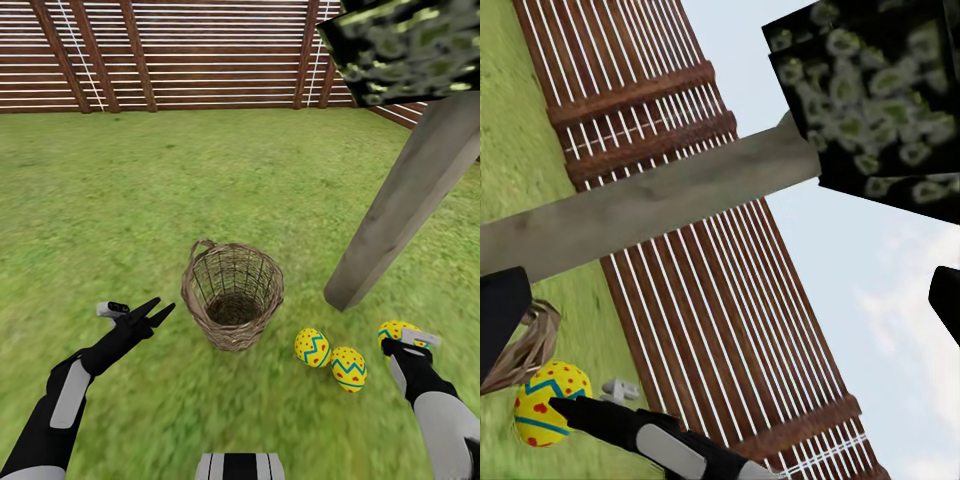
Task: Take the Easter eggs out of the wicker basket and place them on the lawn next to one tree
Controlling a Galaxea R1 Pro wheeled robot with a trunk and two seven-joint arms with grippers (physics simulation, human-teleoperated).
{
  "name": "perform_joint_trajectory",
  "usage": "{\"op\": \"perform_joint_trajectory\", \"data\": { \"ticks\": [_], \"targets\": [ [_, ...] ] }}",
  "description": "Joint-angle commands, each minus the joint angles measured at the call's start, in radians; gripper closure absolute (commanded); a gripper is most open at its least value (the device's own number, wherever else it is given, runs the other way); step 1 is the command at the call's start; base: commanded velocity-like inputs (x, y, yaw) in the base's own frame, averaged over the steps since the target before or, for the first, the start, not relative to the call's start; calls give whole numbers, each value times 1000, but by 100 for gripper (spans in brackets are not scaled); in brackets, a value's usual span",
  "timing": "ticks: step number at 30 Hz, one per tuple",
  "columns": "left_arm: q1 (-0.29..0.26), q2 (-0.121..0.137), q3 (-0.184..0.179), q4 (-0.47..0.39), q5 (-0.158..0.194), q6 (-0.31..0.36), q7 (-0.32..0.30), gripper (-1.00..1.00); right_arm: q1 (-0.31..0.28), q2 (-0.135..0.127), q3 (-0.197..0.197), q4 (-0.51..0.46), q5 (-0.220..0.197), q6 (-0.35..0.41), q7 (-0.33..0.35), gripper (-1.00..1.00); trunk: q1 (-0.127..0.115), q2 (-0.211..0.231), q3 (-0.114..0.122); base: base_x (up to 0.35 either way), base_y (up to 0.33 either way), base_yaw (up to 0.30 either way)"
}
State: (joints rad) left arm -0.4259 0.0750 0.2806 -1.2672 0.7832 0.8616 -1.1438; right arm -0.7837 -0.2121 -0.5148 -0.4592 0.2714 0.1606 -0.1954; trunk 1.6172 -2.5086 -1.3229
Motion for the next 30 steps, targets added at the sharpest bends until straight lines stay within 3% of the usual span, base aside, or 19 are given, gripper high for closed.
{"op": "perform_joint_trajectory", "data": {
  "ticks": [1, 6, 10, 11, 30],
  "targets": [
    [0, 0, 0, 0, 4, 7, 0, -100, -6, 1, -4, -4, 10, 6, -1, 100, 0, 0, -1, 0, 0, 0],
    [-1, 0, -1, 0, 5, 7, -1, -100, -14, -3, -4, 19, 14, 2, -30, 100, 0, 0, -1, 0, 0, 0],
    [-1, -9, -1, 0, 4, 7, -1, -100, -15, -17, -4, 42, 13, -21, -52, 100, 2, -1, -16, 0, 0, 0],
    [-1, -10, -1, 0, 4, 7, -1, -100, -15, -18, -4, 87, 13, -44, -123, 100, 2, -1, -20, 0, 0, 0],
    [-1, -11, -1, -2, 4, 7, -1, -100, -15, -16, 15, 88, 11, -47, -110, 100, 11, -6, -93, 0, 0, 0]
  ]
}}
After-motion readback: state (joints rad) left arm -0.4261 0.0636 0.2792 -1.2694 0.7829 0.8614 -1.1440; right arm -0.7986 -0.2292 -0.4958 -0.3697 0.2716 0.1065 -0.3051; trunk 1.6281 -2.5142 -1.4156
